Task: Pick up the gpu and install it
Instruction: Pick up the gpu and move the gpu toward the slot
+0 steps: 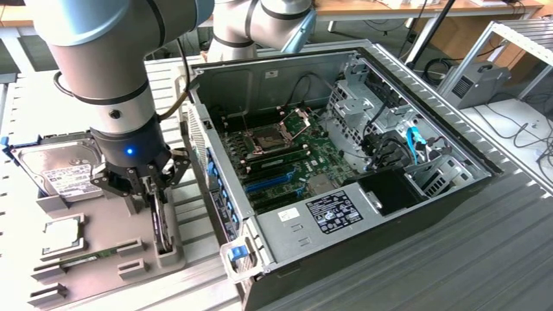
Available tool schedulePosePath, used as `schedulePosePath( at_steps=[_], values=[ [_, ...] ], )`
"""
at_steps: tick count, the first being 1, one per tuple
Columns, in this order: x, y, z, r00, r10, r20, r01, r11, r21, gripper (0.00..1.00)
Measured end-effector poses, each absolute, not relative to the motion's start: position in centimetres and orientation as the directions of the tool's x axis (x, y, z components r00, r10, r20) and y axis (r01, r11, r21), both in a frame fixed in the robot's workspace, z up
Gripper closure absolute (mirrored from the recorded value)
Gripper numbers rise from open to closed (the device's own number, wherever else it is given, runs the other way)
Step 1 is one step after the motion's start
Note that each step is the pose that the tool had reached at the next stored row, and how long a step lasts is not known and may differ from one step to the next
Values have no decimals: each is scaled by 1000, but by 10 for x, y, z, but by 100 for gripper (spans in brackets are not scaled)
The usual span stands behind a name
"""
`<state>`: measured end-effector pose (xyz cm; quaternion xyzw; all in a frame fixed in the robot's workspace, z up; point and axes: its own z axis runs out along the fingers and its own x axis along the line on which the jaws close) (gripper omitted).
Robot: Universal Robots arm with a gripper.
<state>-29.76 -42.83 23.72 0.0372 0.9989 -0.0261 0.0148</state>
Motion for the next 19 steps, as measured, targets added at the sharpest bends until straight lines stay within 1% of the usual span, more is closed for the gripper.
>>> schedulePosePath(
  at_steps=[19],
  values=[
    [-298, -428, 237, -997, 74, -32, 75, 996, -51, 71]
  ],
)
